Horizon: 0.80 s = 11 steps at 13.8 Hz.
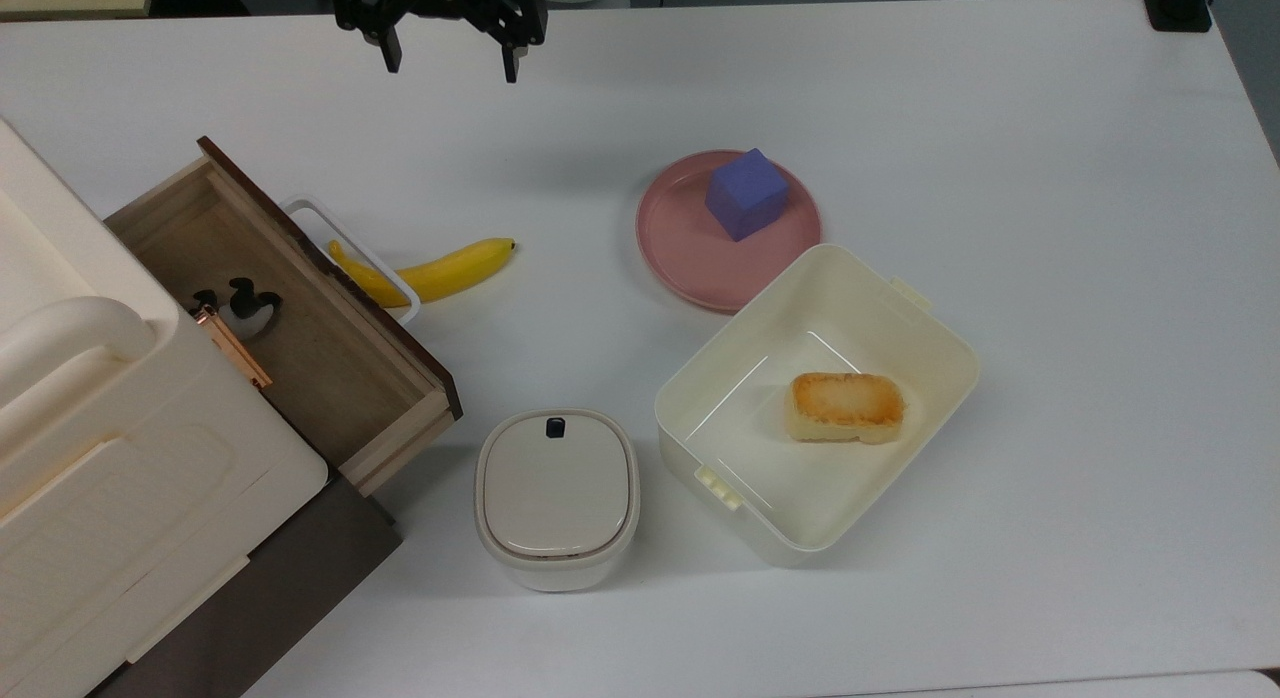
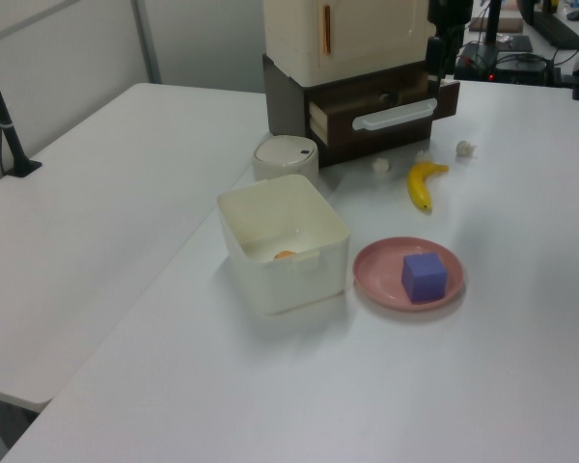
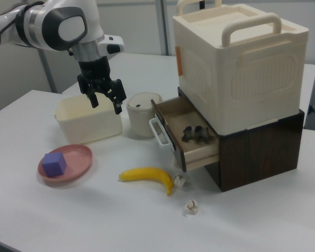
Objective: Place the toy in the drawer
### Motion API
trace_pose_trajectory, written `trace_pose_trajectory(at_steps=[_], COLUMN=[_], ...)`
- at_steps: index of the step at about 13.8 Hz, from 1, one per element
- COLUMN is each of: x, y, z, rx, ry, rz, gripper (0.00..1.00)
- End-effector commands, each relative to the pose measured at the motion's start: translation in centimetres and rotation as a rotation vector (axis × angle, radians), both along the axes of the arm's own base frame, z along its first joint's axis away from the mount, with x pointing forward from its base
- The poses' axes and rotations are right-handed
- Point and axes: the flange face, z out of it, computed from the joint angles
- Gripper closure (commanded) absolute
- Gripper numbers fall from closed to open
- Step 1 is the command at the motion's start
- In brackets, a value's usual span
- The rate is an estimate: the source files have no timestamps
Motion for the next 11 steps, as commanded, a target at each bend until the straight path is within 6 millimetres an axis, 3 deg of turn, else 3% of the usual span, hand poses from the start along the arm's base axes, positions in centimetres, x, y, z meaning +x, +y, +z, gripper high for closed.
trace_pose_trajectory(at_steps=[1, 11], x=[-0.3, 0.3], y=[-0.6, -0.9], z=[0.8, 1.9], rx=[-0.024, -0.016], ry=[-0.036, -0.057], rz=[0.018, 0.008], gripper=[0.0, 0.0])
